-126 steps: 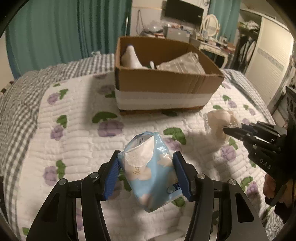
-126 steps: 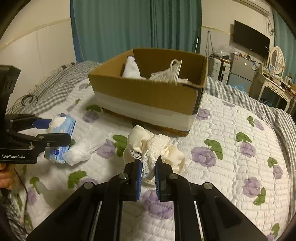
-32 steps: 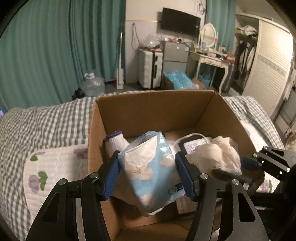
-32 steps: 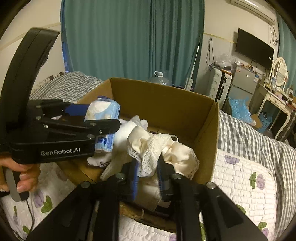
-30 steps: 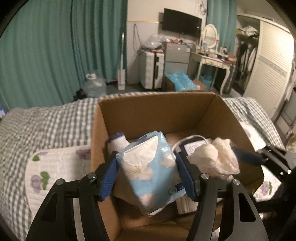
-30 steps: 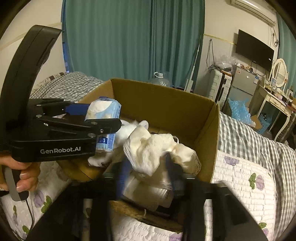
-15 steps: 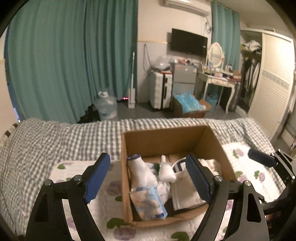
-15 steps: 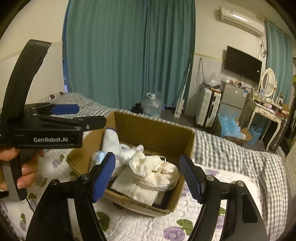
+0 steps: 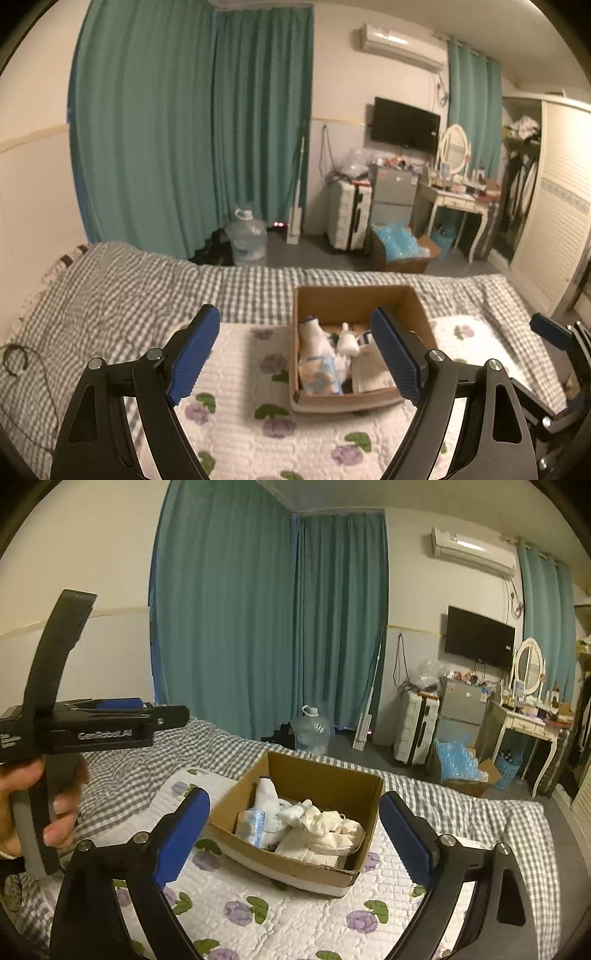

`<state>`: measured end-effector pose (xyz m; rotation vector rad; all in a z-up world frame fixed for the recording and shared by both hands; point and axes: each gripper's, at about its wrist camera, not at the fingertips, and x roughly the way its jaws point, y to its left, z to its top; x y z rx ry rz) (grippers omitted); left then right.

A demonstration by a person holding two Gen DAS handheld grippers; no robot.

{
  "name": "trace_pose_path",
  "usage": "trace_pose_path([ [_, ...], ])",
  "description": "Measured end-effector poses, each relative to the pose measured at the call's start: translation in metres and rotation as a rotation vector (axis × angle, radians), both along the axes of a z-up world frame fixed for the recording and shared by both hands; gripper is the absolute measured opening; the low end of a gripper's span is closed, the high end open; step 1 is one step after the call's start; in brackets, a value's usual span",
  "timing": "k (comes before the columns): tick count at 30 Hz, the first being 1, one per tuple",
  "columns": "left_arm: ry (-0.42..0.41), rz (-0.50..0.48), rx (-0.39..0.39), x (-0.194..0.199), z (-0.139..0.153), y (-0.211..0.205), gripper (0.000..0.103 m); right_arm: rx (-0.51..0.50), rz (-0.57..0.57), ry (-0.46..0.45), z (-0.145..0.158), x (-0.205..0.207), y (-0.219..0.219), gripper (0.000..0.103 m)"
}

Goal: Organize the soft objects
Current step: 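Withdraw both grippers from the box toward the white plush toy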

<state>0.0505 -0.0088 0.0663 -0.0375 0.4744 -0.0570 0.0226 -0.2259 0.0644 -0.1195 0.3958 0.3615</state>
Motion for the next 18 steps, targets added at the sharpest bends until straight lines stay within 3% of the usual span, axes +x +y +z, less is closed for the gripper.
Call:
trace_pose_path([
  [3,-0.015,-0.009,0.000,-0.016,0.010,0.003,0.085,0.002,-0.001,-0.024,0.011,-0.019,0.003,0.102],
  [8,-0.036,-0.038,0.025,-0.039,0.018,0.003,0.085,0.017,0.005,-0.043,0.024,-0.046,0.011,0.103],
  [13,-0.025,-0.041,0.057,-0.058,0.014,0.002,0.085,0.004,0.013,-0.040,0.025,-0.068,0.021,0.103],
  [18,-0.012,-0.076,0.021,-0.069,0.005,0.010,0.085,-0.038,0.028,-0.043,0.023,-0.086,0.030,0.103],
])
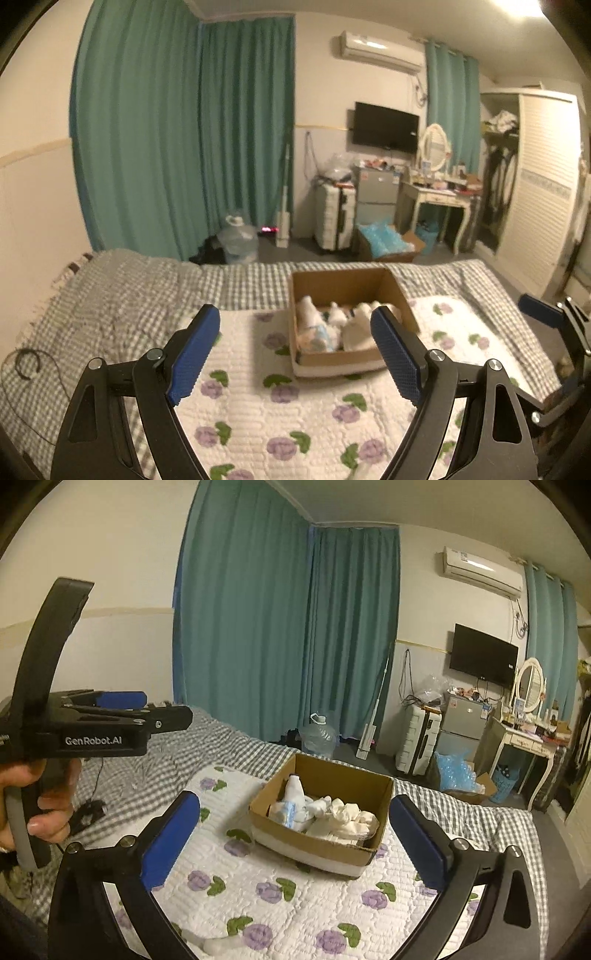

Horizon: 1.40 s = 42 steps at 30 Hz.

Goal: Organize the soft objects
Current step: 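Withdraw both grippers from the box toward the white plush toy, then lower the right gripper onto the white bone-shaped plush and close it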

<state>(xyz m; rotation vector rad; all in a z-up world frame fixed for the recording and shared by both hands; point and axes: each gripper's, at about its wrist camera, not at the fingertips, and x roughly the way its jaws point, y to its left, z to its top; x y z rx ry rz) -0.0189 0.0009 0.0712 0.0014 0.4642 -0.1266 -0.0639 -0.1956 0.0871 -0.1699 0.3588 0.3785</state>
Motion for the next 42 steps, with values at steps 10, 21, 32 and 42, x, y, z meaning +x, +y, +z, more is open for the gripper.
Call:
trace_pose_path([
  [10,0.072,0.015,-0.005,0.001,-0.052,0.004,0.083,0.018,0.032,0.091,-0.042,-0.004,0.004,0.103],
  [21,0.197,0.010,0.072,0.007,-0.128,0.013,0.060,-0.045,0.117,0.222,-0.125,0.004,0.030,0.100],
  [32,0.357,-0.013,0.100,0.015,-0.194,0.013,0.057,-0.050,0.165,0.421,-0.206,0.011,0.041,0.085],
  [42,0.444,-0.034,0.103,0.018,-0.226,0.018,0.043,-0.056,0.229,0.544,-0.248,0.016,0.053,0.054],
])
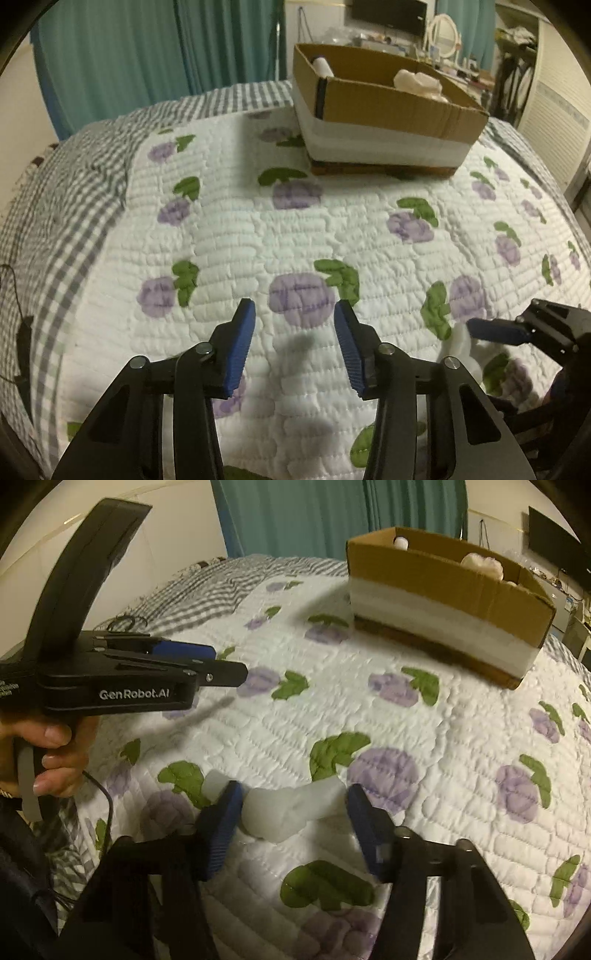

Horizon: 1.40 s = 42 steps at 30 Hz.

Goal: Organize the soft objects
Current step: 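Lower the right gripper onto the white bone-shaped plush and close it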

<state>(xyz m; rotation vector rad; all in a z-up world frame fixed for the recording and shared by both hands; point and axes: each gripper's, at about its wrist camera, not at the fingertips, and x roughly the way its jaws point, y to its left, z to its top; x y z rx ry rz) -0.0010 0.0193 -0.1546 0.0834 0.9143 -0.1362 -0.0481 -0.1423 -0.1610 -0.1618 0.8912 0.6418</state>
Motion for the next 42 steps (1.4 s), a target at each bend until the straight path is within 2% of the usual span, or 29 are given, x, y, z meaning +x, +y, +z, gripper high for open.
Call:
trace_pose_path([
  [1,-0.002,-0.001,0.000,0.001,0.000,0.000,0.043,-0.005,0.003,0.004,-0.002,0.001,0.002,0.053],
  [4,-0.009,-0.018,0.000,0.002,0.001,-0.004,0.043,0.012,0.006,0.021,-0.004,0.004,0.001,0.039],
  [5,-0.010,-0.025,0.002,0.002,0.002,-0.005,0.043,0.022,0.006,0.032,-0.004,0.005,0.000,0.030],
  [11,-0.016,-0.052,0.000,-0.005,0.009,-0.011,0.043,-0.024,0.029,0.002,0.001,-0.002,0.010,0.025],
  [16,-0.034,-0.051,-0.019,-0.013,0.020,-0.010,0.043,0.008,-0.022,0.001,0.008,-0.003,0.002,0.020],
  [17,-0.040,-0.050,-0.019,-0.015,0.023,-0.010,0.043,0.012,-0.031,-0.005,0.011,-0.004,0.000,0.006],
  [18,-0.047,-0.049,-0.017,-0.016,0.025,-0.010,0.043,0.012,-0.034,-0.008,0.013,-0.005,-0.002,0.000],
  [28,-0.106,-0.042,-0.025,-0.032,0.049,-0.007,0.043,0.036,-0.055,-0.023,0.031,-0.021,-0.012,0.000],
  [31,-0.112,-0.030,-0.032,-0.033,0.052,-0.004,0.043,0.053,-0.055,0.004,0.030,-0.020,-0.012,0.001],
  [32,-0.110,-0.026,-0.036,-0.032,0.052,-0.002,0.043,0.049,-0.062,0.017,0.027,-0.017,-0.010,0.005],
  [34,-0.101,-0.018,-0.043,-0.031,0.050,0.000,0.043,0.040,-0.056,0.026,0.024,-0.016,-0.007,0.032],
  [35,-0.096,-0.015,-0.050,-0.030,0.049,0.000,0.043,0.023,-0.049,0.027,0.022,-0.017,-0.004,0.056],
  [36,-0.092,-0.014,-0.056,-0.029,0.048,0.001,0.043,0.013,-0.046,0.026,0.020,-0.017,-0.002,0.062],
  [39,-0.079,-0.018,-0.054,-0.025,0.043,-0.002,0.043,0.020,-0.034,0.006,0.019,-0.020,-0.002,0.062],
  [41,-0.069,-0.021,-0.055,-0.022,0.039,-0.003,0.043,0.001,-0.040,0.031,0.011,-0.013,-0.001,0.062],
  [42,-0.066,-0.024,-0.055,-0.021,0.038,-0.004,0.043,-0.003,-0.044,0.050,0.007,-0.009,-0.001,0.053],
])
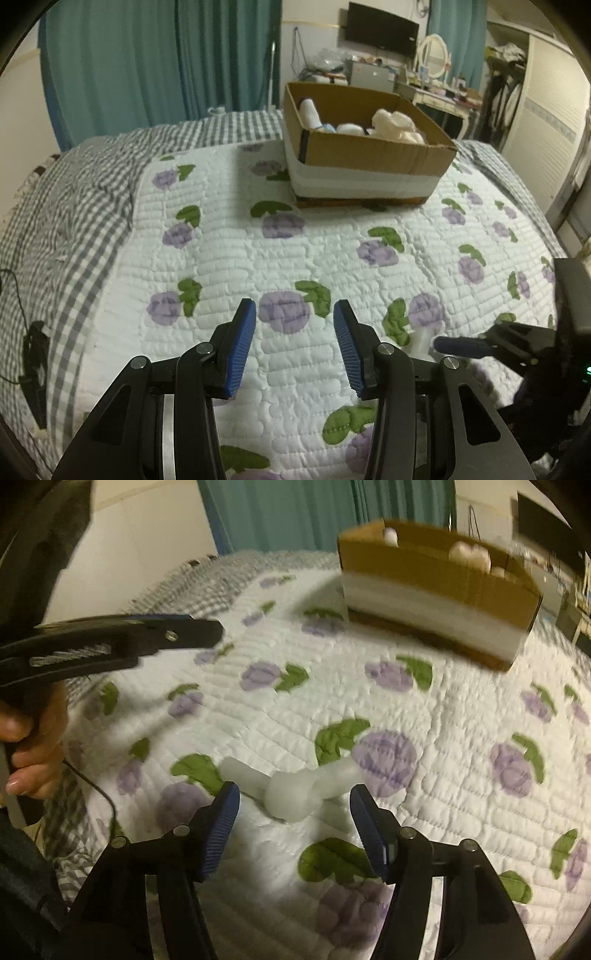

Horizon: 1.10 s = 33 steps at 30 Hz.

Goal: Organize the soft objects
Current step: 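Lower the right gripper onto the white bone-shaped plush and close it, then carry the plush toy into the box and open the right gripper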

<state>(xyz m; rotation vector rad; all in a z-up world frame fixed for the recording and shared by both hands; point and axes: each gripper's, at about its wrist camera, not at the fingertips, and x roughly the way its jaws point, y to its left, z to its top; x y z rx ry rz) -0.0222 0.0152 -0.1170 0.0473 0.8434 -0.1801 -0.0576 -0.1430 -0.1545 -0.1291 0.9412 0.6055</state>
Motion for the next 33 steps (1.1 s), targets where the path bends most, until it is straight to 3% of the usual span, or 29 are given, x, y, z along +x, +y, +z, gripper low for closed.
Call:
trace_pose_path([
  [2,0.006,-0.007,0.006,0.003,-0.003,-0.002,0.043,0.007,-0.005,0.031,-0.009,0.008,0.000,0.035],
  [5,0.013,-0.015,0.009,0.004,-0.004,-0.004,0.043,0.014,0.001,0.036,-0.013,0.015,0.004,0.027],
  [13,-0.051,-0.029,-0.009,-0.002,0.023,-0.007,0.039,0.022,-0.009,-0.067,0.021,0.003,0.000,0.026],
  [25,-0.196,-0.040,-0.063,0.011,0.095,-0.011,0.036,0.086,-0.136,-0.308,0.133,0.005,-0.043,0.028],
  [33,-0.268,-0.081,-0.076,0.043,0.121,-0.027,0.036,0.098,-0.181,-0.411,0.173,0.036,-0.063,0.028],
])
